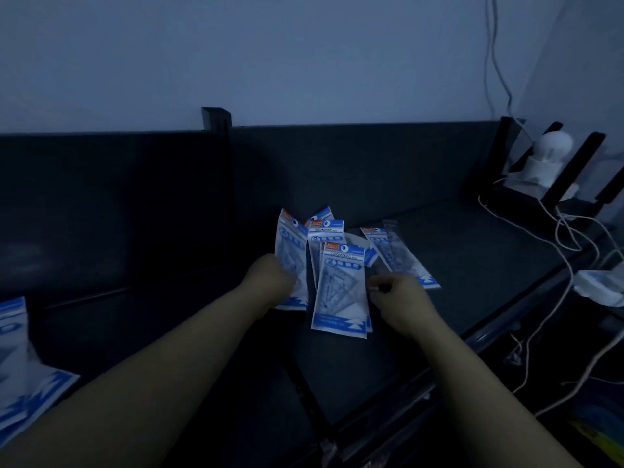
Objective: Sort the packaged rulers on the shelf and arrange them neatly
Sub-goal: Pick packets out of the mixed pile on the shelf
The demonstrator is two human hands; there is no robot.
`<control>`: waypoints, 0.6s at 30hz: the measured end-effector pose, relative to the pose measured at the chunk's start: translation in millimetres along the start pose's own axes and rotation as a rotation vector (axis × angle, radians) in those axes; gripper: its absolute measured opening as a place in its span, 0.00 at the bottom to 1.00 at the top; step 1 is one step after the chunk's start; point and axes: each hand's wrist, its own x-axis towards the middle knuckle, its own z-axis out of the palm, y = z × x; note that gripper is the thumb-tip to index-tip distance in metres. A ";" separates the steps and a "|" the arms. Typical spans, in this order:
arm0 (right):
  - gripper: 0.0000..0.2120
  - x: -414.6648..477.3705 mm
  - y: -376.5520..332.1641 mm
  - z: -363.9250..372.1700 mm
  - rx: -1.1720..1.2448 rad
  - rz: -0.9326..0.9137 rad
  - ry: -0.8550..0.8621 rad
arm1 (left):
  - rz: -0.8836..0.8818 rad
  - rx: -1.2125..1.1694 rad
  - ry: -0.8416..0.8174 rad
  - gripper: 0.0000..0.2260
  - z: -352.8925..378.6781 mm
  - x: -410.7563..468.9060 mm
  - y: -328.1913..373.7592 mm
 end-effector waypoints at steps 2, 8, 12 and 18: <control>0.12 0.5 -4.0 -1.2 0.038 0.036 -0.019 | -0.047 -0.058 -0.040 0.12 2.9 -1.4 0.6; 0.14 -2.3 -18.5 13.0 0.290 0.117 -0.140 | -0.072 -0.297 -0.153 0.17 20.6 -6.4 -2.0; 0.11 3.5 -21.3 19.0 0.234 0.069 -0.110 | -0.017 -0.198 -0.039 0.20 18.3 -5.5 -7.6; 0.20 29.5 -16.5 12.6 0.005 0.065 -0.059 | -0.074 -0.266 0.045 0.11 -6.5 0.6 -9.5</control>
